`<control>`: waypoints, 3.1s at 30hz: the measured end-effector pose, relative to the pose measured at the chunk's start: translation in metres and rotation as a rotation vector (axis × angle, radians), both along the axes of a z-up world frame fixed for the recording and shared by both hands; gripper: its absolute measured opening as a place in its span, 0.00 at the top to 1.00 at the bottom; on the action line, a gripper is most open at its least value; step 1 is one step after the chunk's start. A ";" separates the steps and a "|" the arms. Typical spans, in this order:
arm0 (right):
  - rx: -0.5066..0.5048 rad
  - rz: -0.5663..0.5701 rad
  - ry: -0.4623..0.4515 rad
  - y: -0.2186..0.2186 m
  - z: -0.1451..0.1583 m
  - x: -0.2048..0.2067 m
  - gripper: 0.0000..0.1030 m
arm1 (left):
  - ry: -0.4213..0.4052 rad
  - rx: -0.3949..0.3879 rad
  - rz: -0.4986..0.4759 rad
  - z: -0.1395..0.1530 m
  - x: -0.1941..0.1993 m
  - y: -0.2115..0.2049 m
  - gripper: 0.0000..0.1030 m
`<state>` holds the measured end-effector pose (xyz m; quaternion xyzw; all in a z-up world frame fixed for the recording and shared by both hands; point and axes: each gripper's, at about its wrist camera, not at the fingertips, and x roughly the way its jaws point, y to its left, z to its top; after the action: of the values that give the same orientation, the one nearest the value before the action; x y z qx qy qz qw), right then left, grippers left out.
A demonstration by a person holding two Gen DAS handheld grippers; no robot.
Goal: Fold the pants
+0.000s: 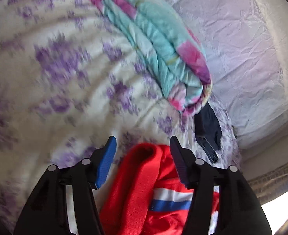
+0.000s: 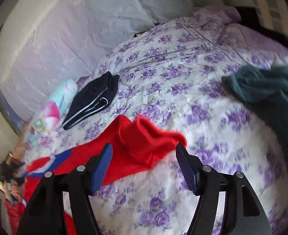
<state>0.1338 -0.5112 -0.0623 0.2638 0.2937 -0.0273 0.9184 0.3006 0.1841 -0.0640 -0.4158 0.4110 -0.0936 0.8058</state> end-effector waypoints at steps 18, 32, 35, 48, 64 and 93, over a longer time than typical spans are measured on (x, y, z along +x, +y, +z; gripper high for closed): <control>0.311 0.009 0.120 -0.029 -0.044 0.064 0.33 | -0.122 0.178 0.033 0.026 0.000 -0.017 0.84; 0.237 -0.085 0.076 -0.039 -0.042 0.052 0.88 | 0.004 0.177 0.005 -0.004 0.027 -0.024 0.77; 0.143 -0.194 0.005 -0.041 -0.020 0.028 0.72 | 0.000 0.037 0.031 -0.007 0.019 -0.007 0.73; -0.233 0.120 0.234 0.045 -0.032 0.070 0.34 | -0.012 0.520 -0.122 0.026 -0.027 -0.073 0.41; -0.224 0.055 -0.092 0.116 0.009 -0.075 0.05 | -0.139 0.519 -0.104 0.021 -0.144 -0.105 0.29; -0.180 0.463 0.009 0.167 0.037 -0.019 0.05 | -0.011 0.325 -0.133 0.017 0.013 -0.039 0.20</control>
<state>0.1148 -0.3439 -0.0248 0.1064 0.3467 0.1564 0.9187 0.3140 0.1452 -0.0474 -0.2513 0.4428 -0.0811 0.8568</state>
